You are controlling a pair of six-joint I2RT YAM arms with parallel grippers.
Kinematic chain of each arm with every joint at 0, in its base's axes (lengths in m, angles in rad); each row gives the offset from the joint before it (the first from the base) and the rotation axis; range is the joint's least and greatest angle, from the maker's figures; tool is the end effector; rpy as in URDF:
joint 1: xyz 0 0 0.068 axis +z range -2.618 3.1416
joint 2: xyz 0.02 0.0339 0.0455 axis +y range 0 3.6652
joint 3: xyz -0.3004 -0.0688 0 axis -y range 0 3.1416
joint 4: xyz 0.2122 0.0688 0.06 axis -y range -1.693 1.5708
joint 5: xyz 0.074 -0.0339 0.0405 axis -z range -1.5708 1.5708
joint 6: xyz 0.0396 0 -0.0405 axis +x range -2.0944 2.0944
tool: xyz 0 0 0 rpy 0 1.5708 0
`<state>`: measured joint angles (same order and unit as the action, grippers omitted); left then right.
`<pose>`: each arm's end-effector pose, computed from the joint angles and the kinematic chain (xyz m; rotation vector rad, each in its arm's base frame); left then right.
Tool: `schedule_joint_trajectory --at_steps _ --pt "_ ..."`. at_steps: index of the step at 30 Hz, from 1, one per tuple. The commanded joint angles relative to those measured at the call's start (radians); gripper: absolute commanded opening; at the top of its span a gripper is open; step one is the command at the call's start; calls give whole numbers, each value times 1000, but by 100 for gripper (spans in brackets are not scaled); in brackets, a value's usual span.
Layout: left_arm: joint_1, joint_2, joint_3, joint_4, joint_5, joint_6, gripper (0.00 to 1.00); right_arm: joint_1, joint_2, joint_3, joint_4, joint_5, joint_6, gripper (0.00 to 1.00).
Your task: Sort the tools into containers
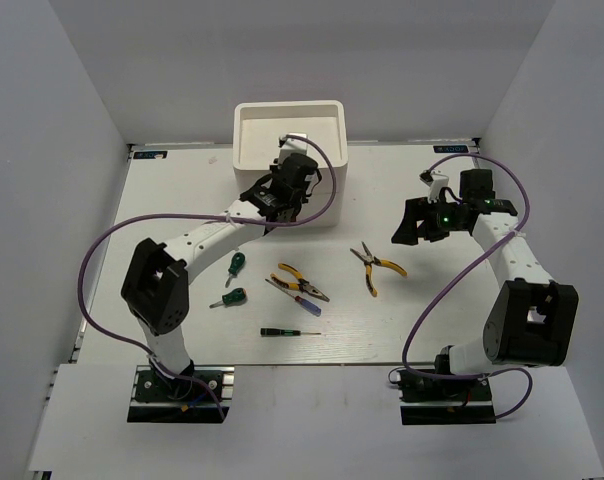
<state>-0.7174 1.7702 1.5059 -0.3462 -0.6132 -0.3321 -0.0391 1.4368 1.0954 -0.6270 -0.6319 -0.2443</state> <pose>0.3067 -0.2374 0.3494 0.0602 2.0580 0.0265 0.2607 0.0132 0.3094 -0.4851 2.3472 0.6671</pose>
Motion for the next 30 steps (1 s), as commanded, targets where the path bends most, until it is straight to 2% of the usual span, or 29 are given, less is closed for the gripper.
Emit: schedule_joint_trajectory --at_steps 1,3,4,6,8,13,19,25,27,30 --pt "7 14 20 42 -5 -13 34 -4 -32 -6 7 -20 -18 88" --pt "7 23 20 33 -5 -13 27 -7 -32 -6 6 -18 -19 86" --pt "7 23 20 33 -5 -13 19 -5 -36 -9 7 -17 -21 86" --pt "7 3 10 33 -5 -13 12 -5 -35 -11 6 -17 -21 86" --pt "-2 -8 -13 42 4 -13 0 -7 -41 -15 3 -25 -26 86" --pt "-11 -66 -94 52 52 -34 0 -5 -39 -20 3 -34 -30 86" --pt "-42 -207 -232 62 115 -44 0 -2 -35 -19 -13 -63 -72 83" --pt "-62 -288 -329 43 214 -53 0 4 2 6 -34 -92 -115 61" --pt "-74 -299 -355 33 236 -53 0 10 28 29 -62 -83 -141 60" --pt "-83 -299 -380 33 236 -77 0 25 75 43 -74 -42 -220 68"
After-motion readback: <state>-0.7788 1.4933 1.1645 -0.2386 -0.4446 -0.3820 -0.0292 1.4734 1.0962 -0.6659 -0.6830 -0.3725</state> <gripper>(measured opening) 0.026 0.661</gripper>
